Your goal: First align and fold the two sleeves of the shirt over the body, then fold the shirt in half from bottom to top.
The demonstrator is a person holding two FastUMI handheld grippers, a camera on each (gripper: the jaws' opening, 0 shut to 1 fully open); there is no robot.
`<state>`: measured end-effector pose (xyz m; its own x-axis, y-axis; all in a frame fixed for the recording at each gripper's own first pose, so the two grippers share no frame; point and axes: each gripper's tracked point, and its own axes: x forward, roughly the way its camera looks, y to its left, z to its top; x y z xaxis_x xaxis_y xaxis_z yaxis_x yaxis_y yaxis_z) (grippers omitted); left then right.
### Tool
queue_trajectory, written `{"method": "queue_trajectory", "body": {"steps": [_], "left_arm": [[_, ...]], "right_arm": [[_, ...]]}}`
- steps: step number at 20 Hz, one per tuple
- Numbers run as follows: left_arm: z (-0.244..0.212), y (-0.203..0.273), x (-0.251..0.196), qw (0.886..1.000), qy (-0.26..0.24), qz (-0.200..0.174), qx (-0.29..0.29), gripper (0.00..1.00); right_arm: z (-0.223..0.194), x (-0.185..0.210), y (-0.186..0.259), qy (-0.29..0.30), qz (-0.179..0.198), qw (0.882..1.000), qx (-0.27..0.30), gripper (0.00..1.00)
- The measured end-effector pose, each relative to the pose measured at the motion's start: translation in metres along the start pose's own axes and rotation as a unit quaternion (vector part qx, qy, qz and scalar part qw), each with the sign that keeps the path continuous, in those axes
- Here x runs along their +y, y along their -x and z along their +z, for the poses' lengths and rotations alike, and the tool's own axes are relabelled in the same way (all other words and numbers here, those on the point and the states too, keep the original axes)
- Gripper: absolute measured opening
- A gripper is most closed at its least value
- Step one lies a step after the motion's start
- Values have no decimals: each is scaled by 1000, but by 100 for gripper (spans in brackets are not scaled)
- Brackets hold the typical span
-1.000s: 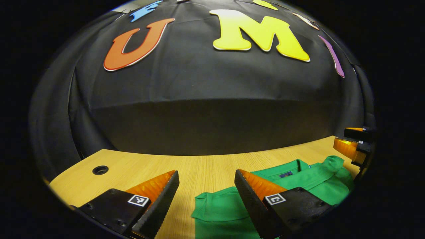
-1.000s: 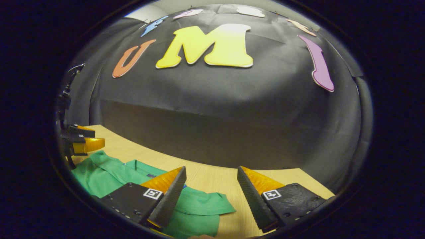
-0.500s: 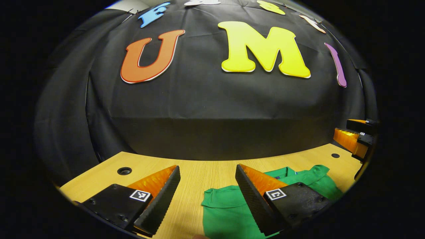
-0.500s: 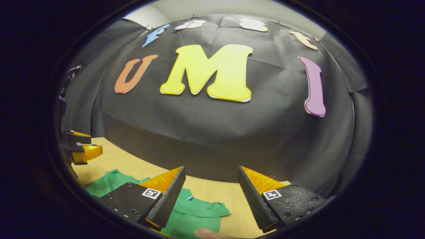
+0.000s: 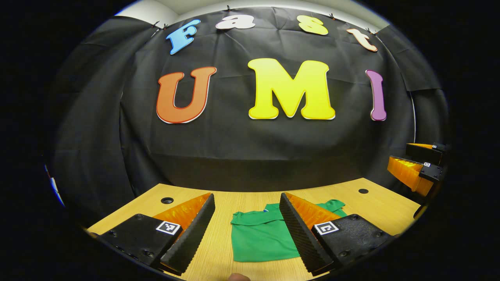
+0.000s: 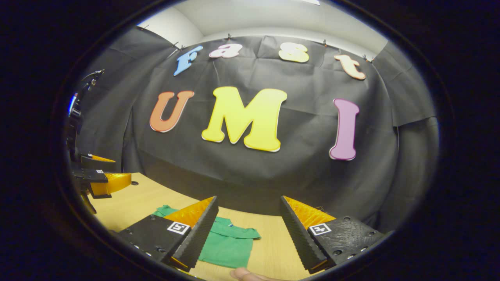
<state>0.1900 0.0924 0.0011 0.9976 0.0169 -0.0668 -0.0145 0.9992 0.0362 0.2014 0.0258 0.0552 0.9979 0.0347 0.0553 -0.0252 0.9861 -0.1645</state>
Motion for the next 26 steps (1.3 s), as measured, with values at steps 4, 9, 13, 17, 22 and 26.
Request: {"method": "queue_trajectory", "body": {"steps": [4, 9, 13, 17, 22, 26], "left_arm": [[0, 73, -13, 1000, 19, 6, -3, 100], [-19, 135, -28, 999, 42, 12, 5, 100], [-20, 167, -29, 999, 48, 24, -4, 100], [-20, 188, -35, 998, 48, 18, -32, 100], [-20, 189, -51, 999, 25, -3, -26, 100], [-24, 189, -50, 999, 24, -4, -25, 100]], "right_arm": [[11, 8, 76, 5, 10, 1000, -18, 95], [-14, 26, 155, -14, 45, 999, 20, 95], [-23, 11, 192, -58, 20, 998, 30, 95], [-45, -8, 211, -93, 0, 995, 38, 96], [-62, -29, 212, -100, -10, 994, 53, 96], [-69, -34, 207, -94, -13, 994, 60, 95]]}}
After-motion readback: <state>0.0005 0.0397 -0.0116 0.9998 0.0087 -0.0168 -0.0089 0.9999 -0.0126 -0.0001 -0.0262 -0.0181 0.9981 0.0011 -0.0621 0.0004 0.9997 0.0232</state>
